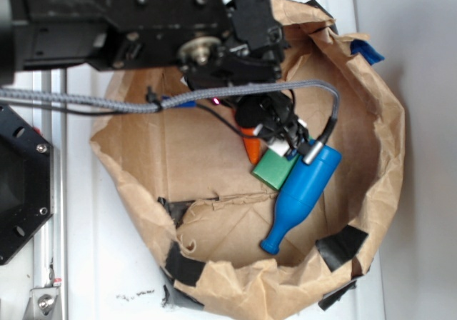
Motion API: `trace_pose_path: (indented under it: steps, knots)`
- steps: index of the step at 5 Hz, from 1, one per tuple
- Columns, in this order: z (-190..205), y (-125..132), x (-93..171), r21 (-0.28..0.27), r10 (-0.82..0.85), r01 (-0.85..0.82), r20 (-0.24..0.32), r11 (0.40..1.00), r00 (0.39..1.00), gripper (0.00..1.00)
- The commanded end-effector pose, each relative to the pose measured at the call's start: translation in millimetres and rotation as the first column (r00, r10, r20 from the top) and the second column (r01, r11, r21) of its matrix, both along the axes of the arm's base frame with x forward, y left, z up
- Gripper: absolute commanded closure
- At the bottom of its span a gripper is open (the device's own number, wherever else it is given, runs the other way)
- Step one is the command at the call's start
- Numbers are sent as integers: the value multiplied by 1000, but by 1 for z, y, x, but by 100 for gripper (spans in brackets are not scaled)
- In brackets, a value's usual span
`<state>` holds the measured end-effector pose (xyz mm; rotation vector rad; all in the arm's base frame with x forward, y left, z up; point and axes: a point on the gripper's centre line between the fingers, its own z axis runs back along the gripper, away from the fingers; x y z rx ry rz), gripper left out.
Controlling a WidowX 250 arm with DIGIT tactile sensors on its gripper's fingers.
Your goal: Grab the carrot.
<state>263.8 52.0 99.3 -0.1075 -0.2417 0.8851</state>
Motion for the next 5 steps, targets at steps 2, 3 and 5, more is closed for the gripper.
trace_pose_path:
  steps: [2, 3, 5]
  knots:
    - [-34, 39, 26, 74, 147, -145, -31, 987, 989, 0]
    - [-43, 43, 25, 100, 177, -170, -59, 980, 982, 0]
    - [-59, 39, 25, 120, 114, -95, -164, 988, 980, 0]
